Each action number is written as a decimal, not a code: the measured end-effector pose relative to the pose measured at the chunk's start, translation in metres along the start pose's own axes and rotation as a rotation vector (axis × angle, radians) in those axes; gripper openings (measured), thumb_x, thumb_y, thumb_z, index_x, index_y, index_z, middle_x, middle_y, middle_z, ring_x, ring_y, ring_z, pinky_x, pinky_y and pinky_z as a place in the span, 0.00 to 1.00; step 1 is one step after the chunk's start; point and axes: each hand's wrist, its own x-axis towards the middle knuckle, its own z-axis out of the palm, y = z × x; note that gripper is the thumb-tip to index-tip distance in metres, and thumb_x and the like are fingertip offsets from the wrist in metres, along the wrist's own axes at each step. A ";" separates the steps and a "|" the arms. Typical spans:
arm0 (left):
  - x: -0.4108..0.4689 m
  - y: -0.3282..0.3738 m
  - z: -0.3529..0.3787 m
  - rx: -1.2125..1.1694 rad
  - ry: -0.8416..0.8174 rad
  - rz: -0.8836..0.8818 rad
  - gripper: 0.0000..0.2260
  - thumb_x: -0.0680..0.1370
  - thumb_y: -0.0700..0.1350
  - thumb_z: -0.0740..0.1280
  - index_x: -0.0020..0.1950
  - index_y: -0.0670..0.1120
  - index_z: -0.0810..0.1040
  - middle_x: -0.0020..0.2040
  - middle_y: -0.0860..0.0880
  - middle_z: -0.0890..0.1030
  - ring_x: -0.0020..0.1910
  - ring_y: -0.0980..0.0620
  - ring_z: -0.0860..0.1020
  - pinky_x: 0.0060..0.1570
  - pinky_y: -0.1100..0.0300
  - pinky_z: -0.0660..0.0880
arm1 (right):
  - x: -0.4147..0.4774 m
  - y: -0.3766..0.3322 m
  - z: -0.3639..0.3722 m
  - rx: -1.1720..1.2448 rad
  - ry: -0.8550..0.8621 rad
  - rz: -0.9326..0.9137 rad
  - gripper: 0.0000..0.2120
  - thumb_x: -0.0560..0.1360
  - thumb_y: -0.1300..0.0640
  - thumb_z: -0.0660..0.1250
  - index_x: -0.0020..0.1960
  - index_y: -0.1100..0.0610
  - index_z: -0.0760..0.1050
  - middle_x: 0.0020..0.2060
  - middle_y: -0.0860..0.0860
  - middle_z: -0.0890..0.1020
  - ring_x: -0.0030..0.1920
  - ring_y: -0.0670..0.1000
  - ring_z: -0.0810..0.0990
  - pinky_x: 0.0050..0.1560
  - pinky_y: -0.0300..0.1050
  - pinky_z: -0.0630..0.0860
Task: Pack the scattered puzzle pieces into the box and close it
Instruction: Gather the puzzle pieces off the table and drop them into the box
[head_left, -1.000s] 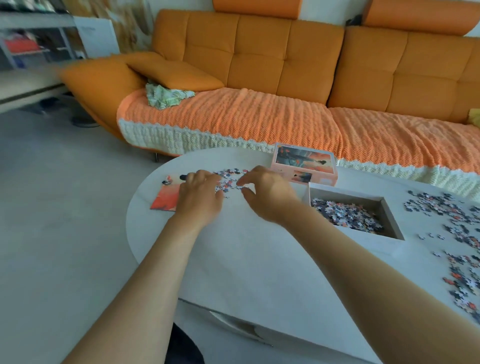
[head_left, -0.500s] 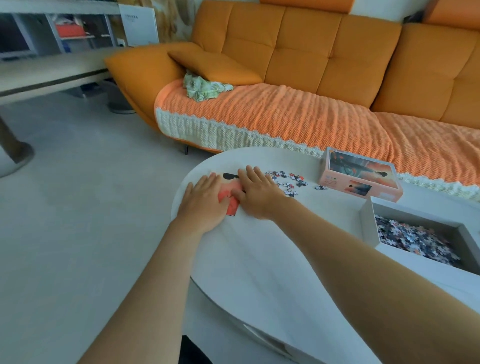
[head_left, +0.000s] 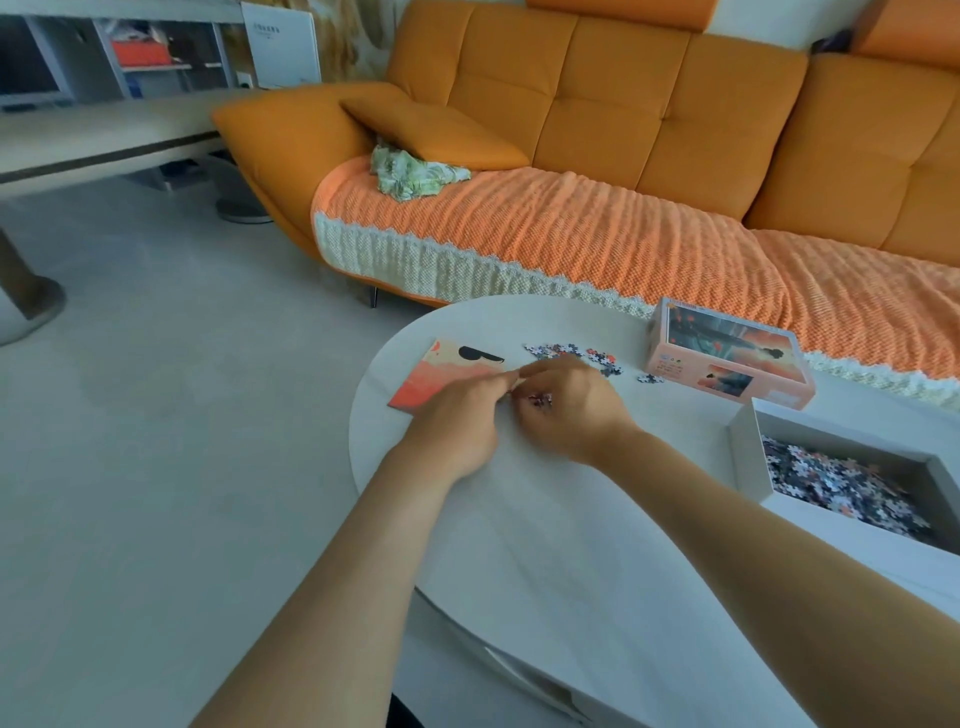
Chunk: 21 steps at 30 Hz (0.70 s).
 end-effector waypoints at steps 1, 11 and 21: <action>0.001 0.000 0.001 -0.023 0.013 -0.012 0.27 0.77 0.34 0.57 0.73 0.53 0.69 0.65 0.50 0.78 0.64 0.47 0.75 0.62 0.54 0.72 | 0.002 0.001 -0.004 0.041 0.035 0.043 0.09 0.69 0.57 0.64 0.39 0.52 0.84 0.45 0.47 0.84 0.49 0.54 0.79 0.49 0.45 0.76; 0.004 0.005 0.005 0.009 0.114 -0.068 0.18 0.82 0.45 0.57 0.73 0.48 0.67 0.67 0.50 0.75 0.67 0.48 0.70 0.67 0.52 0.66 | 0.046 0.021 -0.007 -0.115 -0.319 0.306 0.25 0.78 0.49 0.54 0.75 0.49 0.62 0.76 0.53 0.61 0.75 0.56 0.58 0.73 0.56 0.58; 0.020 0.031 0.034 0.349 -0.206 -0.133 0.31 0.81 0.57 0.48 0.80 0.46 0.43 0.80 0.50 0.45 0.78 0.51 0.38 0.74 0.48 0.32 | -0.012 0.032 -0.014 0.142 -0.274 0.165 0.19 0.81 0.55 0.55 0.70 0.52 0.71 0.71 0.50 0.72 0.72 0.51 0.67 0.72 0.46 0.61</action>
